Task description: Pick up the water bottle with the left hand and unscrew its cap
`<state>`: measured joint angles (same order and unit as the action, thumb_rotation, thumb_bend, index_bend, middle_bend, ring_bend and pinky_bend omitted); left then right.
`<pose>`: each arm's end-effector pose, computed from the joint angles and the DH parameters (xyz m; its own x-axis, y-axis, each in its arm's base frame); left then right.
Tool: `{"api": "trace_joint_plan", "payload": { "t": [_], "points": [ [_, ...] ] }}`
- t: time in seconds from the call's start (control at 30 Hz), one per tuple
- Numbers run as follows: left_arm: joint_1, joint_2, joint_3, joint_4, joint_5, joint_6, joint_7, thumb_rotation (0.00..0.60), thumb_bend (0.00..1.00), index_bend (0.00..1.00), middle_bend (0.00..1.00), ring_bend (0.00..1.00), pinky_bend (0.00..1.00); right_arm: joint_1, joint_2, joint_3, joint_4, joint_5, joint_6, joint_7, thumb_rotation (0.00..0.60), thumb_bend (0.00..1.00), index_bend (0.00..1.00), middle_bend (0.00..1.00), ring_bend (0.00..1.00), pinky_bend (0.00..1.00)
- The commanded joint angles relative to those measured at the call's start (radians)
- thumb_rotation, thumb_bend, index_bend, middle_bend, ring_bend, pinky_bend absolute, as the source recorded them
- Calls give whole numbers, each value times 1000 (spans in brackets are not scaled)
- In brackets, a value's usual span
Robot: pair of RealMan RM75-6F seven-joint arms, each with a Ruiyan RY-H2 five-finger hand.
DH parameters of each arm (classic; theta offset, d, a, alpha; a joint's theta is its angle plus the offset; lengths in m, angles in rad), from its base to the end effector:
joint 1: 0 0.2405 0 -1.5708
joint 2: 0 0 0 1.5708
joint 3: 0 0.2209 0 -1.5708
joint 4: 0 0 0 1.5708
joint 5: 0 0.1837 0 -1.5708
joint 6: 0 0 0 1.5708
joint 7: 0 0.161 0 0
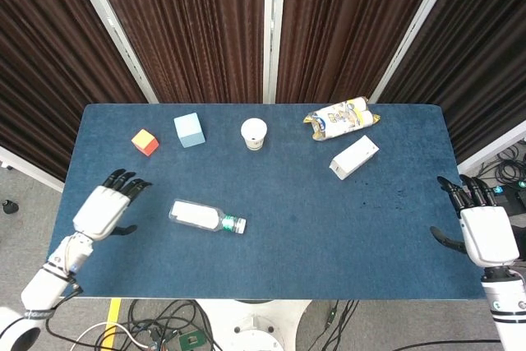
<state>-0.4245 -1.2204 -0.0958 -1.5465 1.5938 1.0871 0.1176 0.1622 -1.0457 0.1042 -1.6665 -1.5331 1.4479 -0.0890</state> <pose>-0.1993 0.2729 0.0884 0.5678 0.1528 0.8088 0.7774 -0.4225 -0.4660 -0.2398 -0.2216 0.1841 0.4890 0.0582 0.8704 -0.8627 -0.1151 0.4924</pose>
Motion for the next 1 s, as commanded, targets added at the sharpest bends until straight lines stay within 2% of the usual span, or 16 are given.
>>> {"api": "trace_joint_plan", "payload": {
  "t": [0.03,0.23,0.43,0.67,0.9,1.0],
  "points": [
    [-111,-95,-8,57,-39,-143,-3,600,49,198,219,107,127,-1,-3,-3,-1,9,-5,-3,600,100,134,272,99,116],
    [-193,-232,18,179,-86,-280,41,600,50,201,219,107,132,2,-13,-4,6,33,-23,-11,600,100,134,272,99,116],
    [-210,-332,19,282,-141,-294,75,600,53,235,239,136,201,4,-26,-7,22,53,-40,-2,600,100,134,272,99,116],
    [-213,-352,18,303,-148,-247,65,600,62,270,275,184,260,12,-39,-9,34,58,-56,0,600,100,134,272,99,116],
    [-214,-322,29,239,-156,-229,71,600,62,282,291,186,262,15,-42,-9,30,67,-60,-13,600,100,134,273,99,116],
    [-219,-324,34,232,-158,-229,69,600,73,307,325,223,287,15,-41,-9,26,68,-59,-16,600,100,135,273,99,116]
  ]
}}
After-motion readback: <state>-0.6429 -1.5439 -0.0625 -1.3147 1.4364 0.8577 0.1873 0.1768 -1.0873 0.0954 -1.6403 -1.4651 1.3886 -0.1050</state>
